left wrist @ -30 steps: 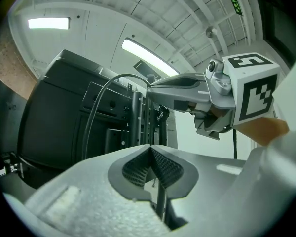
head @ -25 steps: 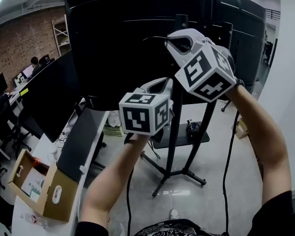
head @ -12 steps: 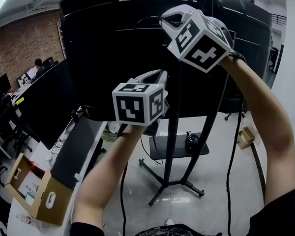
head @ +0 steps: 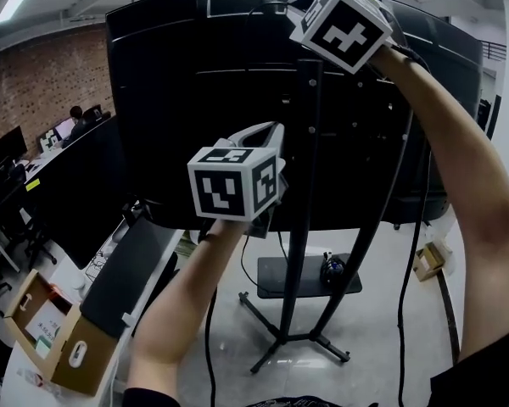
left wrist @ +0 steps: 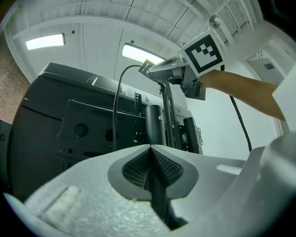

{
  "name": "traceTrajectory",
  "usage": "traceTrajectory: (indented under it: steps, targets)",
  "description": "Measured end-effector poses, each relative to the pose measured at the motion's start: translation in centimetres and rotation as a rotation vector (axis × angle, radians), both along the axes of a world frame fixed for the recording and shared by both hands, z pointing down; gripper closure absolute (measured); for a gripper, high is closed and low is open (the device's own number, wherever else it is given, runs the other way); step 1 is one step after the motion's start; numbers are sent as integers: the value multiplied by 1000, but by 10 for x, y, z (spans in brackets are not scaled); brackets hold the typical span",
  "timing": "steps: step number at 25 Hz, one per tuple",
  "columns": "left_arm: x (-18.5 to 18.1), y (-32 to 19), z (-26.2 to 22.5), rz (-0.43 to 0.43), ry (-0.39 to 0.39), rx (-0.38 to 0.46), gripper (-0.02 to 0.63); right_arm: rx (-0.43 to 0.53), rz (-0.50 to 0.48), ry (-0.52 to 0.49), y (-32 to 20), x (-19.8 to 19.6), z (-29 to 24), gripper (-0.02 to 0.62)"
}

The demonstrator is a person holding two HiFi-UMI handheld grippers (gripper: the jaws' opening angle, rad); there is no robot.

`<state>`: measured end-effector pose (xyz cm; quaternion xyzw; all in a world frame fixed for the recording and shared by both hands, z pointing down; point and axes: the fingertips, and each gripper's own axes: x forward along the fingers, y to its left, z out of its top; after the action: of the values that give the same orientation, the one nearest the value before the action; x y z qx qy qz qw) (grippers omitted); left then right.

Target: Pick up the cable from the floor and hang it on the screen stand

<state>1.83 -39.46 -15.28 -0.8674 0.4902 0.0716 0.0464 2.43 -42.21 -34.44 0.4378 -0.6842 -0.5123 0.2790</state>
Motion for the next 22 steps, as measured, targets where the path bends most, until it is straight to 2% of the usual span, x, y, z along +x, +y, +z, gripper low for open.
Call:
traceTrajectory:
  steps: [4,14,22]
  targets:
    - [-1,-10,-9,-19,-6,26,607,70,61,-38,-15,15,-29,577]
    - [-7,-25,-19,-57,0,51,607,114,146,-83,-43,56,-61,577]
    - [10,-26,-17,-41,-9,45,607,124,108,-125,-25,72,-73,578]
